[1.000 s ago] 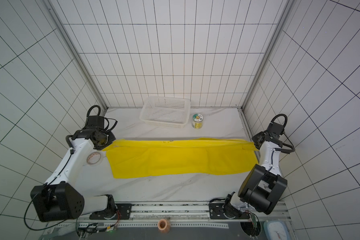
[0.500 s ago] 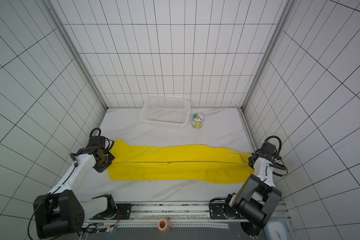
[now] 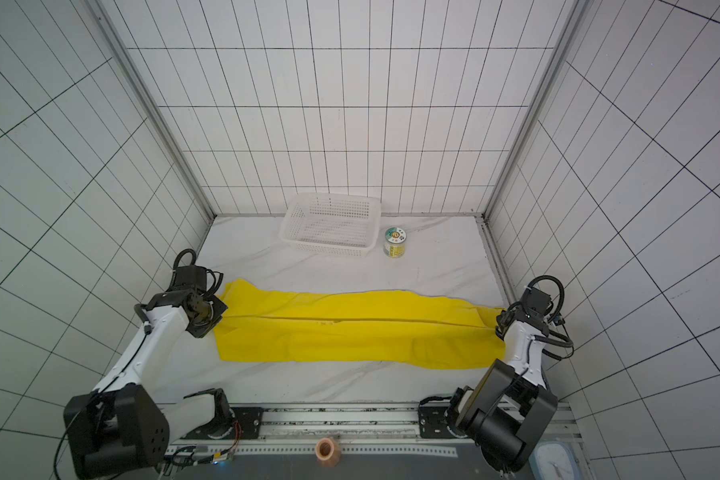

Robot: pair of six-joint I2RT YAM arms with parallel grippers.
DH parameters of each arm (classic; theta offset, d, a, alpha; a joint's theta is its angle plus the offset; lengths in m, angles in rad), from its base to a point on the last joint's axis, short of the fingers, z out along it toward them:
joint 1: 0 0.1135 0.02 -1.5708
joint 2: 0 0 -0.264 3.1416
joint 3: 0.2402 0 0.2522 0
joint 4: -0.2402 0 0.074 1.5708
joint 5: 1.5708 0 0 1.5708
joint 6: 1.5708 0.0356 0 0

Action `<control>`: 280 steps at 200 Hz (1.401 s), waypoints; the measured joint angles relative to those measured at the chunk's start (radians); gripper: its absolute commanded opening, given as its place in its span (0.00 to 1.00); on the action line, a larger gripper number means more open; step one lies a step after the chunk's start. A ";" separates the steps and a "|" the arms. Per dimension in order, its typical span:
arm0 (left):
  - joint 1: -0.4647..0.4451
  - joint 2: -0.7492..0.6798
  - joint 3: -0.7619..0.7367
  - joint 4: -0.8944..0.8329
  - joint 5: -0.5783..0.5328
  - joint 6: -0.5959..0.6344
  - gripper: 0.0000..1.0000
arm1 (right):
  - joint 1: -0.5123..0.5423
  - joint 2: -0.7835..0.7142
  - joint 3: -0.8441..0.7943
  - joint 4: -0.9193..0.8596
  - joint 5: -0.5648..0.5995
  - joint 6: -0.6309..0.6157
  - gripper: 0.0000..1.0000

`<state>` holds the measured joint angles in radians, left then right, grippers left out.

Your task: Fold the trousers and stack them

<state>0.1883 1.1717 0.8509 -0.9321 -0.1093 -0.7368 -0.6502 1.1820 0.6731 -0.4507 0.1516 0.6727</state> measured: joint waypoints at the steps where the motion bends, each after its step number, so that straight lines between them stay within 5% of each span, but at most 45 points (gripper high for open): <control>1: 0.000 0.000 0.003 -0.001 -0.001 -0.001 0.00 | 0.000 0.000 0.000 -0.001 0.000 0.000 0.04; 64: -0.004 -0.019 -0.028 0.002 -0.006 -0.022 0.00 | 0.000 -0.030 0.002 -0.074 0.031 0.022 0.31; 127: -0.004 -0.045 -0.111 -0.009 -0.028 -0.041 0.26 | 0.029 -0.066 -0.001 -0.084 0.011 0.048 0.43; 167: -0.004 -0.064 -0.098 -0.030 -0.058 -0.047 0.46 | 0.200 -0.068 0.002 -0.053 -0.044 0.059 0.44; 219: -0.054 -0.086 0.031 -0.060 -0.100 -0.011 0.53 | 0.400 -0.196 -0.004 -0.044 -0.283 -0.033 0.46; 231: -0.067 -0.106 0.041 -0.051 -0.095 0.011 0.70 | 0.461 -0.227 -0.011 -0.034 -0.365 -0.070 0.46; 280: -0.236 0.045 0.064 0.059 0.050 0.094 0.67 | 0.745 -0.104 -0.016 -0.041 -0.548 -0.240 0.42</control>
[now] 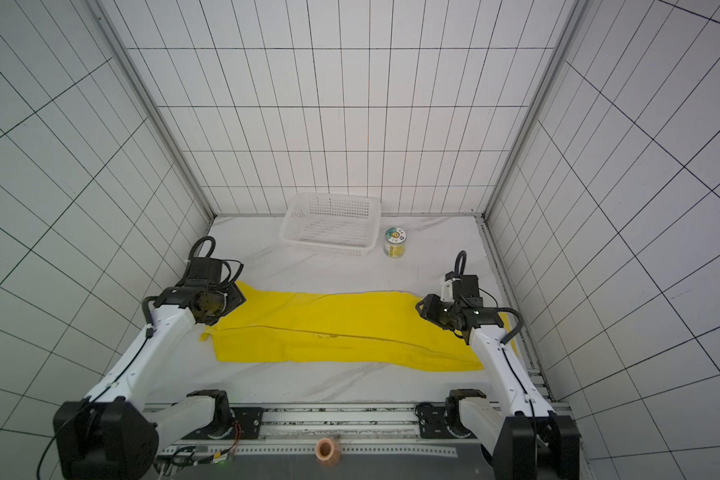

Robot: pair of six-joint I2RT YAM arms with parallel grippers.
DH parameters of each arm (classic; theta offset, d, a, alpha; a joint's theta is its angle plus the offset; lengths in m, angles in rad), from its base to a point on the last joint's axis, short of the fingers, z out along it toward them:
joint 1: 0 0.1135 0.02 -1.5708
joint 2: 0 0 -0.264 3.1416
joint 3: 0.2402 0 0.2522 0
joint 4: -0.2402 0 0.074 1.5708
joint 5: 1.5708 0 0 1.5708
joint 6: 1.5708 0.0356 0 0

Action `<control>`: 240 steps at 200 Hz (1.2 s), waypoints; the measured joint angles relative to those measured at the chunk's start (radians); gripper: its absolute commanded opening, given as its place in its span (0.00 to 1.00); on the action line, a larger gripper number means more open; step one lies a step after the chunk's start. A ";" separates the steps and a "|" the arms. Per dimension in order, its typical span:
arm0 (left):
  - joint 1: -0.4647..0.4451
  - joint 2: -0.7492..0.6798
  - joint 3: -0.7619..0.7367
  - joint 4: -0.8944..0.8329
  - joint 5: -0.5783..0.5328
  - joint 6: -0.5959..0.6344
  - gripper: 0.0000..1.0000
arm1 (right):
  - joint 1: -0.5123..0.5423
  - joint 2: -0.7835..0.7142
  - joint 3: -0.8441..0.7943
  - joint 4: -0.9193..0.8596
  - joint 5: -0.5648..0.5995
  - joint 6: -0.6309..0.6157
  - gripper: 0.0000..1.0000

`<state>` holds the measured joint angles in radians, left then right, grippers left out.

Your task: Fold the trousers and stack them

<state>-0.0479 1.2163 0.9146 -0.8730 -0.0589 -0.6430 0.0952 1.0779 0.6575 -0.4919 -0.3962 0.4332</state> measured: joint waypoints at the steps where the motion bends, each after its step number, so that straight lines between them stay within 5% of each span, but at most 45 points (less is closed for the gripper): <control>1: -0.004 0.005 0.001 0.002 0.003 0.001 0.67 | 0.009 0.009 0.000 0.000 -0.003 -0.007 0.42; 52: -0.204 0.198 0.022 0.080 0.140 0.055 0.58 | 0.240 0.215 0.000 0.006 -0.031 -0.121 0.33; 107: -0.228 0.236 -0.104 0.111 0.203 0.103 0.38 | 0.383 0.287 0.000 0.017 -0.037 -0.123 0.32; 240: -0.241 0.031 -0.272 -0.035 0.189 -0.025 0.42 | 0.679 0.193 -0.014 -0.098 0.055 -0.042 0.36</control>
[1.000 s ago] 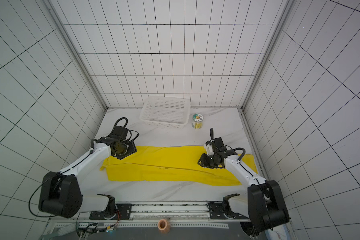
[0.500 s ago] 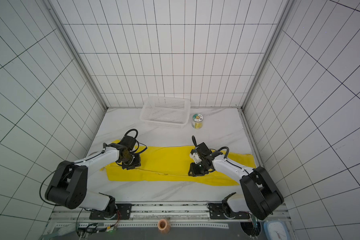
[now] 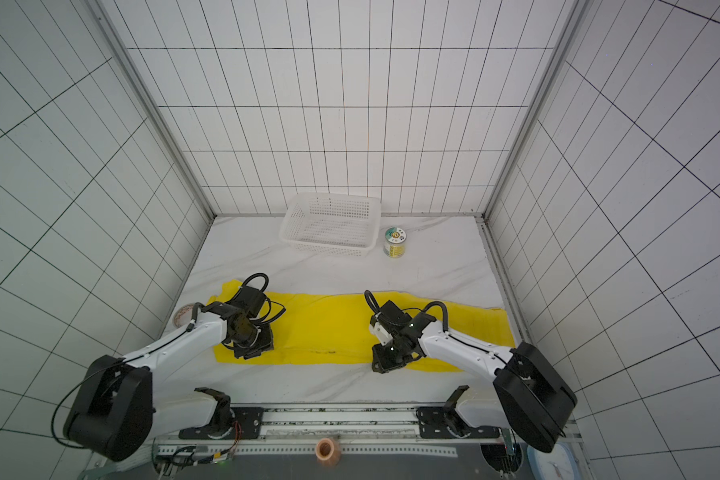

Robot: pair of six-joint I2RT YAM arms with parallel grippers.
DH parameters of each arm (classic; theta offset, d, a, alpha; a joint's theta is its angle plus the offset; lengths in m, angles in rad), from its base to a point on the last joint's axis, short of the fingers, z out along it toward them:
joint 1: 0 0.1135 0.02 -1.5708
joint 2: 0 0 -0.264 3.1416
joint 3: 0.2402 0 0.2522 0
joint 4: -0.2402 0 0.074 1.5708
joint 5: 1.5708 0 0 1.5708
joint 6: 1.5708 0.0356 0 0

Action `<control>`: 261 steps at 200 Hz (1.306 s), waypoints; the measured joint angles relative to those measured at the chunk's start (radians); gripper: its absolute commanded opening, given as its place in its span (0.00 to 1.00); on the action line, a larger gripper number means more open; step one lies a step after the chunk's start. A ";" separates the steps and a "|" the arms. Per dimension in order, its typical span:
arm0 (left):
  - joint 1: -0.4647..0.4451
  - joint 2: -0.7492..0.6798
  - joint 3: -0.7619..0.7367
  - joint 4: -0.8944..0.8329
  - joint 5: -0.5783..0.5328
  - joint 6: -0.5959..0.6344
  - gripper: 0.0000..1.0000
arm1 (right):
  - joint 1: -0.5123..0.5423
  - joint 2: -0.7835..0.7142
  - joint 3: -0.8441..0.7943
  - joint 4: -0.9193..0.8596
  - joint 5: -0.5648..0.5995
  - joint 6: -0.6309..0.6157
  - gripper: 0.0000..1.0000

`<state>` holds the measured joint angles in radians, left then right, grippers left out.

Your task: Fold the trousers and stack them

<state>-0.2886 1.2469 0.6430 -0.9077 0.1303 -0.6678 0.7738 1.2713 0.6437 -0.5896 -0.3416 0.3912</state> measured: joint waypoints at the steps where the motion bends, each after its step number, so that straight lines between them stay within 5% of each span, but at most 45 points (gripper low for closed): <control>1: 0.001 -0.002 0.000 -0.001 0.000 -0.001 0.43 | 0.001 -0.003 0.000 0.000 0.002 -0.001 0.37; 56: 0.316 -0.069 0.077 -0.109 -0.029 0.061 0.63 | 0.076 -0.031 0.087 0.103 0.129 -0.199 0.52; 149: 0.462 0.005 0.074 -0.010 -0.031 0.063 0.64 | 0.270 0.300 0.169 0.370 0.313 -0.597 0.53; 198: 0.463 0.047 0.052 0.053 -0.034 0.023 0.39 | 0.280 0.354 0.177 0.410 0.354 -0.677 0.35; 235: 0.463 0.047 0.043 0.069 -0.040 0.025 0.02 | 0.281 0.354 0.186 0.419 0.368 -0.690 0.19; 261: 0.462 0.047 0.045 0.068 -0.044 0.024 0.00 | 0.281 0.341 0.196 0.419 0.351 -0.690 0.13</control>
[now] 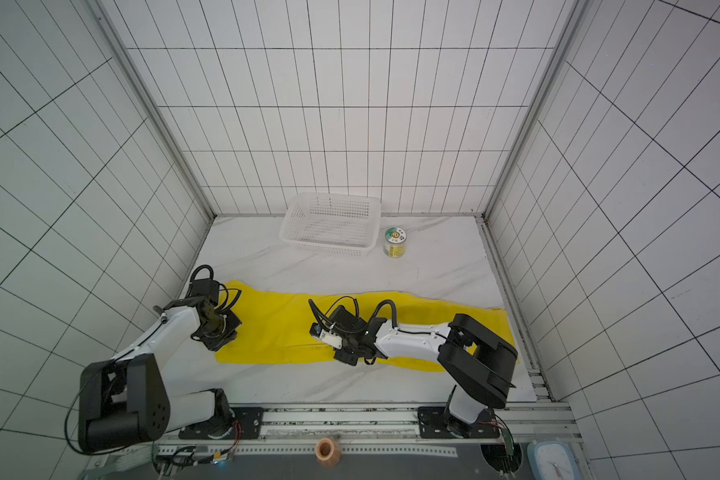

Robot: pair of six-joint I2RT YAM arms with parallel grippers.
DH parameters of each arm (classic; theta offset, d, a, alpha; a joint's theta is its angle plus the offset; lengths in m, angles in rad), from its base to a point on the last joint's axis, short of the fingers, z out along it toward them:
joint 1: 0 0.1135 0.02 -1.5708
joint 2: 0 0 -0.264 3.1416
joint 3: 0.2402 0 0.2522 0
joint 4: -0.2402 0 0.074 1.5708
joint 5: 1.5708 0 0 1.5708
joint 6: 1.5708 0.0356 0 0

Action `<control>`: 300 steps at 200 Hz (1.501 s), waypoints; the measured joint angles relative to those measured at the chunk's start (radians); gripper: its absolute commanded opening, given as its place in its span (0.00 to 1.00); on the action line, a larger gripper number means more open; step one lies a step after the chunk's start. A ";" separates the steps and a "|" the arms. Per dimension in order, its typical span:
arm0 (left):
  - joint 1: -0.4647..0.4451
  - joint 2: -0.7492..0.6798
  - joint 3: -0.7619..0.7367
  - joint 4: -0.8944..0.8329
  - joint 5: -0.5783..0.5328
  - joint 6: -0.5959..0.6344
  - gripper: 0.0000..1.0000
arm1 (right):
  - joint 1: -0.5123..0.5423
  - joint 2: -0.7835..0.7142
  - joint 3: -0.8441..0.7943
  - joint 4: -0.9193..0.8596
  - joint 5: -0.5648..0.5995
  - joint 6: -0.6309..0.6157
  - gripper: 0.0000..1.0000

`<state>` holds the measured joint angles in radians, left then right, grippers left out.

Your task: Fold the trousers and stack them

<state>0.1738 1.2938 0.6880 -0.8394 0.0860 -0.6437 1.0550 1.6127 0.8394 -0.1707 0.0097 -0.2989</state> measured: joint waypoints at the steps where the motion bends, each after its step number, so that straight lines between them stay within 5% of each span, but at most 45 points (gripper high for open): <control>1: 0.000 0.000 0.000 -0.002 -0.001 0.000 0.00 | 0.000 -0.002 0.000 0.000 -0.001 0.000 0.13; 46: 0.000 -0.016 0.076 -0.055 -0.023 0.014 0.00 | 0.000 -0.076 0.001 -0.002 -0.026 0.000 0.11; 66: 0.000 -0.042 0.088 -0.076 -0.034 0.023 0.33 | 0.000 -0.086 0.001 -0.003 -0.036 0.000 0.11; 130: 0.064 -0.096 0.027 -0.119 -0.078 -0.019 0.42 | 0.000 -0.086 0.001 -0.008 -0.068 0.006 0.11; 249: 0.066 0.029 -0.040 0.043 -0.038 -0.043 0.33 | 0.000 -0.086 0.001 0.008 -0.098 0.048 0.11; 300: 0.066 0.038 -0.040 0.066 -0.044 -0.029 0.03 | 0.000 -0.084 0.001 0.008 -0.100 0.028 0.24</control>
<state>0.2398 1.3319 0.6479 -0.7734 0.0422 -0.6724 1.0550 1.5291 0.8406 -0.1631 -0.0906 -0.2710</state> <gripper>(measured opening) 0.087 0.212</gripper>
